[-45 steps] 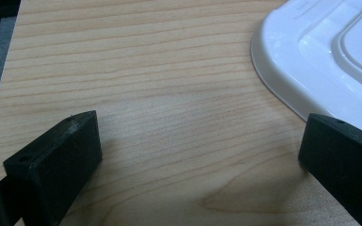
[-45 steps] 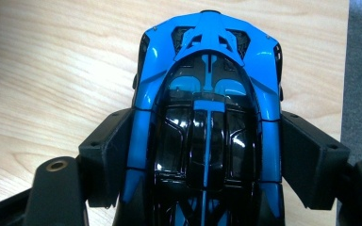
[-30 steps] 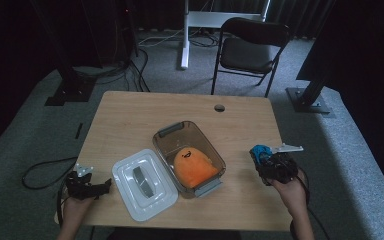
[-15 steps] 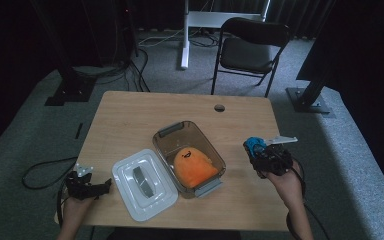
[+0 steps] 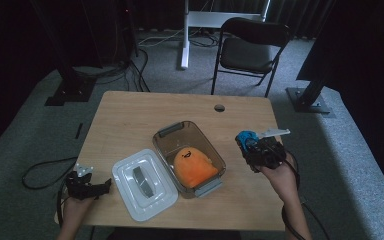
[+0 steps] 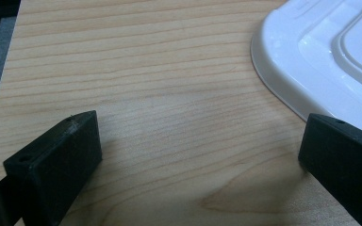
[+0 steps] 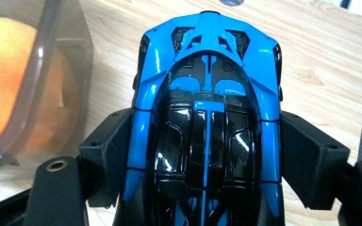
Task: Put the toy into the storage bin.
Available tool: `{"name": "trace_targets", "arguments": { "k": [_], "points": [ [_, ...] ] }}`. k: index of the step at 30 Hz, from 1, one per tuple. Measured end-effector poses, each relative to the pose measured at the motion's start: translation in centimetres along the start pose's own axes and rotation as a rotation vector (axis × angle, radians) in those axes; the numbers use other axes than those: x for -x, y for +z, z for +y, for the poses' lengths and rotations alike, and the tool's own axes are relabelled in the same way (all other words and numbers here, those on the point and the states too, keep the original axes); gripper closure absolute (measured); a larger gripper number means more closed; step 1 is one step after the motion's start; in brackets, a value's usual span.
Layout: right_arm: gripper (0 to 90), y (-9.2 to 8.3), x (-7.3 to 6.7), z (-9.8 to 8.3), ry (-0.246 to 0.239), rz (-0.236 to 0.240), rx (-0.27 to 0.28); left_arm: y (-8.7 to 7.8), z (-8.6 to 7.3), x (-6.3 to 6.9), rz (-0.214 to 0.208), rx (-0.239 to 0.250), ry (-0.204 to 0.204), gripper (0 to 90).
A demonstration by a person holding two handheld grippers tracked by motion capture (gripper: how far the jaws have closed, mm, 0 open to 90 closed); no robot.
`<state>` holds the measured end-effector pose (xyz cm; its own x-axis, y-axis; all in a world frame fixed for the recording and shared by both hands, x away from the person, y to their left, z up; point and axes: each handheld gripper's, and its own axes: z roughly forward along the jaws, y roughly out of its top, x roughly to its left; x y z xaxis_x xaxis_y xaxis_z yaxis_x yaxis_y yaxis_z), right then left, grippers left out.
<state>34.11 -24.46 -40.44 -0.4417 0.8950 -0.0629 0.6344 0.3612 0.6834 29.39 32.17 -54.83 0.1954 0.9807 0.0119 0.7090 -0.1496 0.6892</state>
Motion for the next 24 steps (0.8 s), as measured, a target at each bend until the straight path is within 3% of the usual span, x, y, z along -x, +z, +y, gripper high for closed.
{"name": "trace_targets", "arguments": {
  "k": [19, 24],
  "points": [
    [25.0, -0.2, -2.3, 3.0, -0.055, 0.048, 0.032, 0.0, 0.0, 0.0, 0.0, 0.001, -0.001, 0.3],
    [25.0, 0.2, -3.6, 4.0, -0.077, 0.07, 0.033, 0.0, 0.0, 0.0, 0.0, 0.002, -0.001, 0.3]
  ]
}}
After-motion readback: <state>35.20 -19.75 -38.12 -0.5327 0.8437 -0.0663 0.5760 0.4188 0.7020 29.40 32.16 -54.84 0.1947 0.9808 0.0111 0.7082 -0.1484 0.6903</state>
